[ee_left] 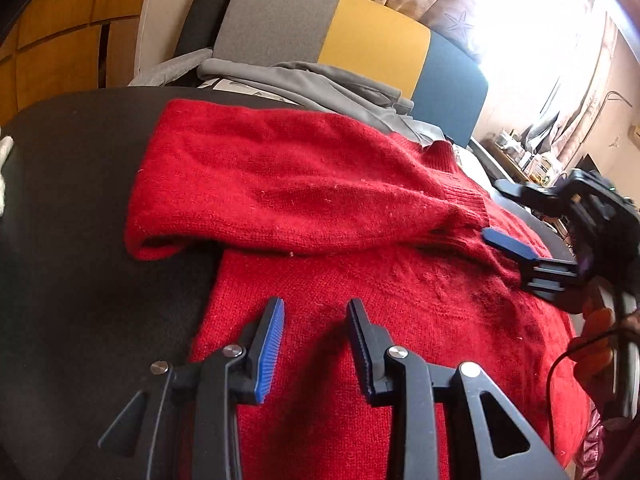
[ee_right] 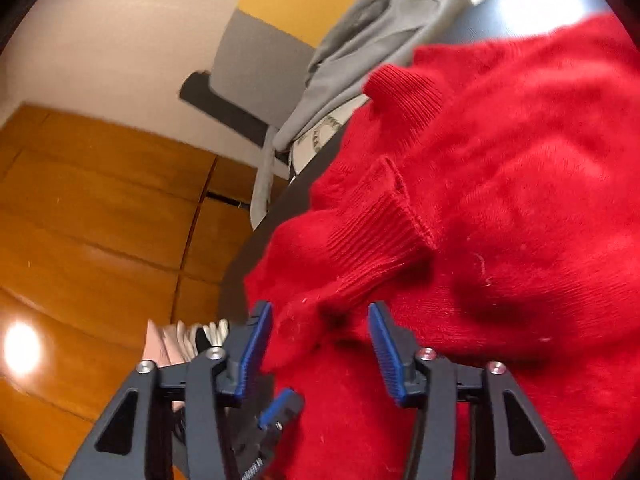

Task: Fold clothes

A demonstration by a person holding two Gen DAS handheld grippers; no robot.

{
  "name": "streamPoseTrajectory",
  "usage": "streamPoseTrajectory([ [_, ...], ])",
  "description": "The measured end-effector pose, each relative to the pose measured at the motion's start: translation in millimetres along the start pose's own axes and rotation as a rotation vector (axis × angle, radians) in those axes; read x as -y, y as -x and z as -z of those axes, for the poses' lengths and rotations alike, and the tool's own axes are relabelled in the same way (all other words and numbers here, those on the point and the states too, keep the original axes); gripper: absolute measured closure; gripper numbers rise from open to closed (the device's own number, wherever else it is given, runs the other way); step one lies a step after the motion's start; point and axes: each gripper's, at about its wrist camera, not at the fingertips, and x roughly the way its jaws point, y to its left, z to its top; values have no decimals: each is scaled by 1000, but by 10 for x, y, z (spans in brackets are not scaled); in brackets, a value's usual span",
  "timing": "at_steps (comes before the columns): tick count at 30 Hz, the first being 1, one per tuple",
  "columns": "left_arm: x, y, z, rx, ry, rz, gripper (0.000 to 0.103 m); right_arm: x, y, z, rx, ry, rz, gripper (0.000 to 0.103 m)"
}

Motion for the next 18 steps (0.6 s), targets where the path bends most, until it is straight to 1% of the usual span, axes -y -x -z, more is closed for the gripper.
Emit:
streamPoseTrajectory([
  [1,1,8,7,1,-1,1,70,41,-45,11,0,-41,-22,58],
  [5,-1,15,11,7,9,19,68,256,-101,27,53,-190,-50,58],
  [8,-38,26,18,12,30,41,68,139,-134,-13,65,-137,4,59],
  [10,-57,41,25,14,42,54,68,61,-156,-40,74,-102,40,61],
  [12,-68,45,28,16,50,63,68,-17,-178,-67,82,-67,76,67],
  [13,-74,47,30,16,53,66,68,-56,-190,-81,86,-50,94,75],
  [14,-78,48,32,16,55,68,68,-95,-201,-94,90,-32,112,88],
  [15,-80,47,35,17,57,70,68,-134,-212,-107,94,-14,130,92],
  [18,-98,51,40,18,69,82,68,-251,-245,-148,106,38,185,94],
])
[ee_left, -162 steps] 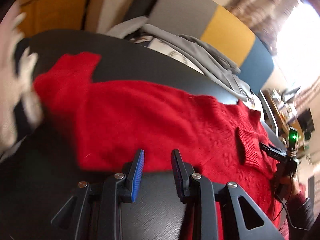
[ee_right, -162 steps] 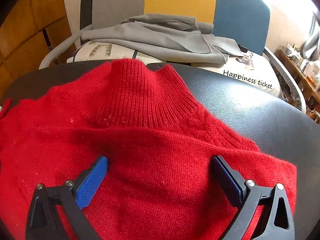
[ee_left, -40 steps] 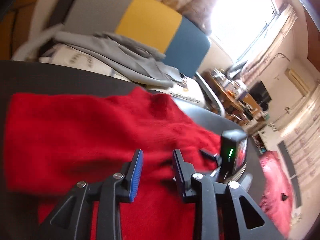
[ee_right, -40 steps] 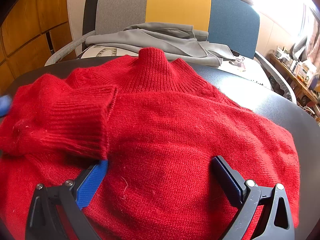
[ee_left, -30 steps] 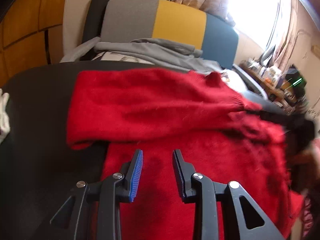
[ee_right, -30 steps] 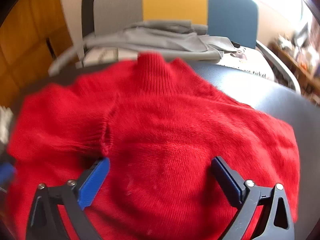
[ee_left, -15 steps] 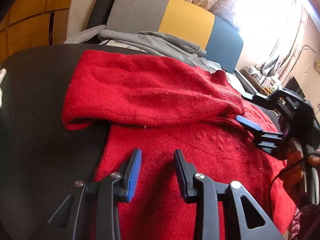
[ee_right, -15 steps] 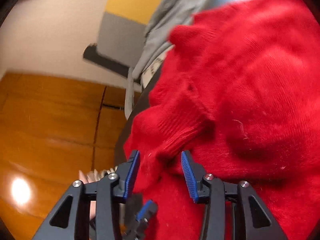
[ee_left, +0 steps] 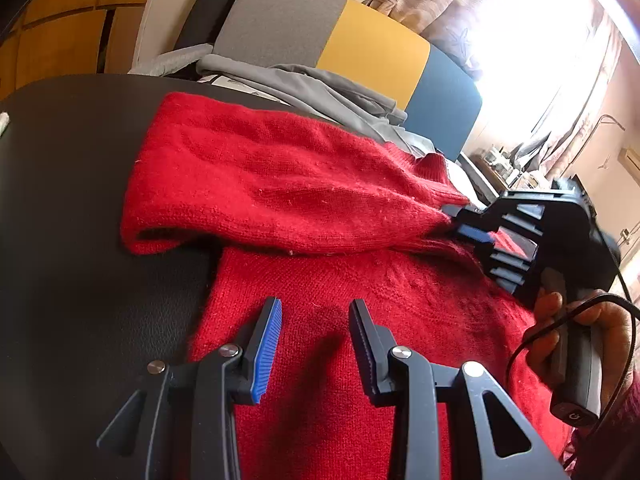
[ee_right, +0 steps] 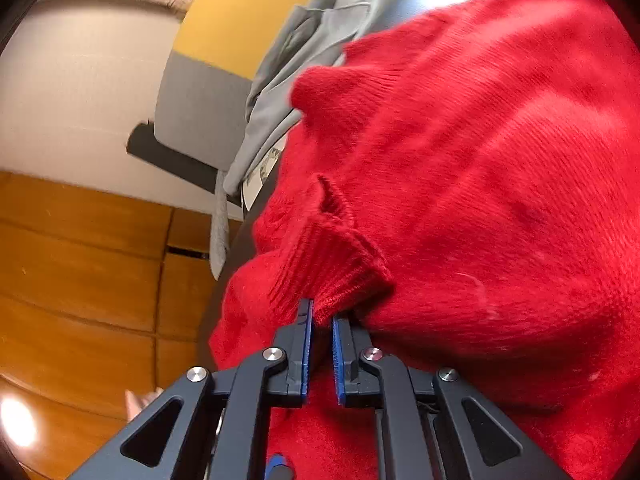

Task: Fold clothes

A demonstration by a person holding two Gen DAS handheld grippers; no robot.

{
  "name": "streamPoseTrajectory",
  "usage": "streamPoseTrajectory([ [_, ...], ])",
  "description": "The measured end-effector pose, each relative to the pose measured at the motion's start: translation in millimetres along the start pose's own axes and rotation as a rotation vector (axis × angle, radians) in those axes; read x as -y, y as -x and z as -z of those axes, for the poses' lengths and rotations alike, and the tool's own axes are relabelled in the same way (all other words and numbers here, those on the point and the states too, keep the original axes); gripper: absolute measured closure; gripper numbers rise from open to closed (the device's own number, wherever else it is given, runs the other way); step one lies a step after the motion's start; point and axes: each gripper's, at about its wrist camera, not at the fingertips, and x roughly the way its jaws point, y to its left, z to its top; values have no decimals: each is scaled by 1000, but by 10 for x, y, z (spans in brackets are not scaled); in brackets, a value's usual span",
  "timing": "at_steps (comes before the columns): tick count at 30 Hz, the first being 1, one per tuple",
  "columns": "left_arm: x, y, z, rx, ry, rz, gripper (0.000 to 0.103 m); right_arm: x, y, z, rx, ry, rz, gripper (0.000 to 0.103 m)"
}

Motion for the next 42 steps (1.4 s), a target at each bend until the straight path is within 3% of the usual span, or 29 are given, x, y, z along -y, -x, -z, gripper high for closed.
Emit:
streamPoseTrajectory([
  [3,-24,19,-4,1,25,18,68,-135,-8,-44,16,60,50,94],
  [6,-79,28,-51,-9,93,62,67,-619,153,-141,34,258,77,94],
  [10,-175,-38,-149,-7,218,127,66,-1193,219,-262,38,419,84,94],
  [14,-102,-93,-284,16,215,152,65,-1614,323,-315,55,520,56,94],
  [22,-156,-340,-656,53,233,37,65,-2032,591,-416,108,615,17,94],
  [26,-219,-382,-651,44,222,-5,65,-1899,775,-502,148,624,57,94],
  [29,-237,-366,-628,46,222,-2,65,-1537,861,-585,152,570,106,94],
  [37,-110,-283,-514,28,164,15,65,-50,839,-498,90,300,229,94],
  [42,-92,-256,-433,24,156,28,65,480,812,-302,66,198,225,94],
])
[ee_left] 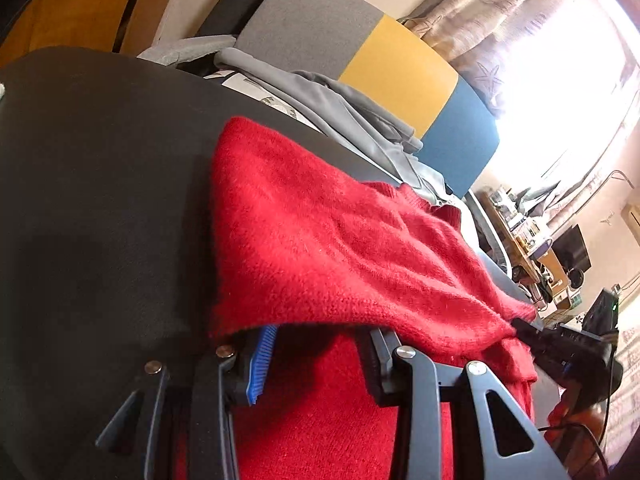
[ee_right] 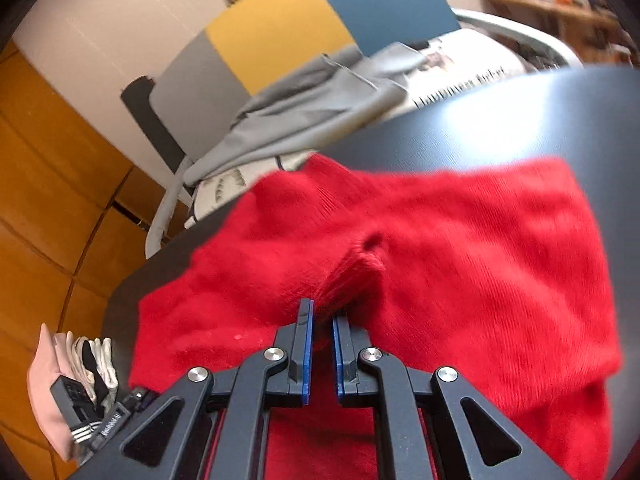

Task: Fold clothes

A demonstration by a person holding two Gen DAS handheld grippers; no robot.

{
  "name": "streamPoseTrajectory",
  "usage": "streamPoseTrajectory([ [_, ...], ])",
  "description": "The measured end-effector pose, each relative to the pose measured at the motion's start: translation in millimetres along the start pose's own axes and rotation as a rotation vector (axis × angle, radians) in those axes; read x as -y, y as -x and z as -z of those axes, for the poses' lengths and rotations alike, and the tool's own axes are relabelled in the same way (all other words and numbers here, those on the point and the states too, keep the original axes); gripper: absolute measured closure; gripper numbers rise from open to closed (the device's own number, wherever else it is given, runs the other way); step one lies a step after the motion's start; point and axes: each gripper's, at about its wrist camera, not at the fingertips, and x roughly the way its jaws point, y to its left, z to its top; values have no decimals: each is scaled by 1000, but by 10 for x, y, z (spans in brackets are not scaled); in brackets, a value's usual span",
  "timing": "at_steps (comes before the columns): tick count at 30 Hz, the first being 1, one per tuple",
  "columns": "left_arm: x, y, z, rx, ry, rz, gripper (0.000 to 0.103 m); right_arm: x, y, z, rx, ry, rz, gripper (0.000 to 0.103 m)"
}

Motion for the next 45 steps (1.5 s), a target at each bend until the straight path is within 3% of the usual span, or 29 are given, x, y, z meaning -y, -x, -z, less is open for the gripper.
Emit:
streamPoseTrajectory([
  [6,-13,17,12,0,3,0,65,266,-26,252,1,-109,-95,90],
  [7,-15,20,12,0,4,1,65,312,-27,264,11,-142,-127,81],
  [8,-14,23,11,2,5,2,65,358,-27,274,21,-176,-156,64],
  [10,-6,20,3,3,4,1,65,461,-7,269,57,-249,-189,54],
  [16,45,3,-19,5,-16,-21,64,533,-48,171,83,-315,-182,55],
  [18,63,-7,-40,3,-21,-40,64,504,-72,123,79,-307,-158,69],
  [19,77,0,-47,6,-30,-52,64,457,-91,94,66,-287,-146,82],
  [20,91,4,-54,9,-40,-61,64,402,-102,62,53,-262,-131,87],
  [27,91,-6,-40,-18,-52,-51,64,-3,568,-273,181,-13,-44,92],
  [31,66,4,-15,-22,-41,-26,64,125,687,-244,168,-9,-23,92],
  [34,38,-4,-18,-26,-32,-17,64,415,571,-175,116,-115,-92,86],
  [36,58,-13,-15,-29,-46,-28,64,499,442,-159,86,-157,-126,70],
  [37,73,-17,-14,-30,-55,-34,64,491,364,-165,71,-157,-128,57],
  [38,90,-20,-11,-31,-65,-42,64,483,286,-172,56,-157,-130,52],
  [45,154,-57,4,-38,-109,-80,64,424,-257,-214,-49,-155,-146,52],
])
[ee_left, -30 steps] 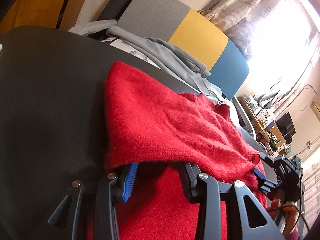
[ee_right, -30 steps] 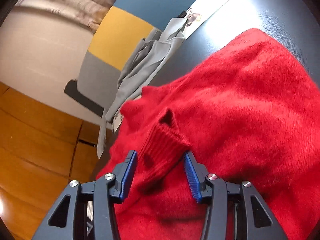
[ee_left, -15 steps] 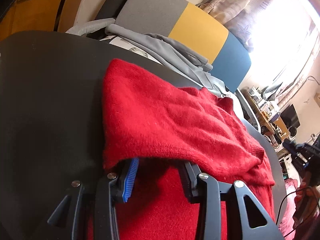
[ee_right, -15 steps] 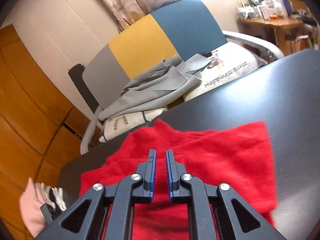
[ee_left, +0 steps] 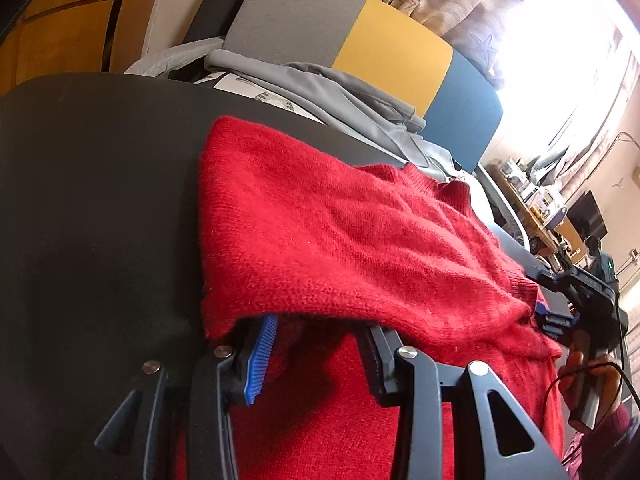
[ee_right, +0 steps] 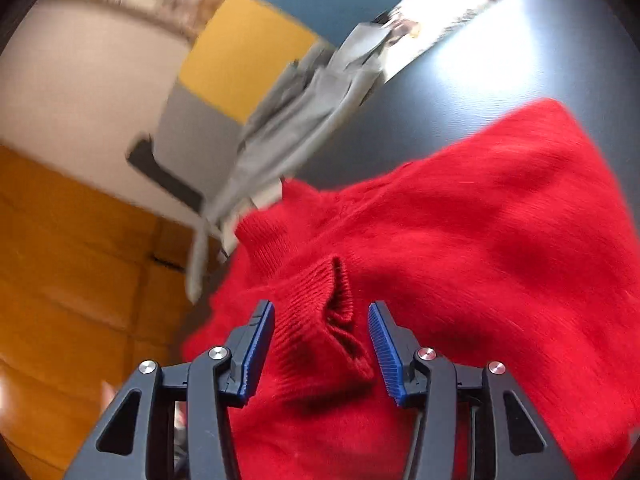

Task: Fold clothes

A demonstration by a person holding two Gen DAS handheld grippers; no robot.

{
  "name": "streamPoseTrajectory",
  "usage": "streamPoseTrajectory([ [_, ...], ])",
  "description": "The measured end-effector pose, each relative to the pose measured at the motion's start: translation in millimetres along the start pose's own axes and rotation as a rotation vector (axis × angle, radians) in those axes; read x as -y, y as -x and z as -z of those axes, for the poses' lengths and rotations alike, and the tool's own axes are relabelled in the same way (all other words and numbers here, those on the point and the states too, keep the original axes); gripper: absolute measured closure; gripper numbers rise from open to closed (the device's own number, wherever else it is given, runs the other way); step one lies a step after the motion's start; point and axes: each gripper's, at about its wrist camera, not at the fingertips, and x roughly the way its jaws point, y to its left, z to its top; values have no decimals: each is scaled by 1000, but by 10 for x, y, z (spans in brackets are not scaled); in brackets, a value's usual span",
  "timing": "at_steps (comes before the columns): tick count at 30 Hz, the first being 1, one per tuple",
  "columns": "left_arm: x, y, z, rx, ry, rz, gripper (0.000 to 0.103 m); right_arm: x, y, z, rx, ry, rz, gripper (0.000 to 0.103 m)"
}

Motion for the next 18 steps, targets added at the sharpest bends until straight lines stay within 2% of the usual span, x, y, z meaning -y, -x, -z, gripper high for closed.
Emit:
streamPoseTrajectory([
  [1,9,3,-3,0,-4,-6,64,-9,-75,-9,-16,5,1,53],
  [3,28,8,-9,0,-12,-17,63,-190,-181,-25,-61,102,77,75],
  [4,37,16,-17,2,-16,-19,63,-290,-192,-30,-75,154,111,89],
  [12,0,-3,-10,-25,43,98,63,-856,401,-165,57,342,148,89],
  [18,-96,121,168,-22,74,177,61,-751,435,-221,67,325,240,89],
])
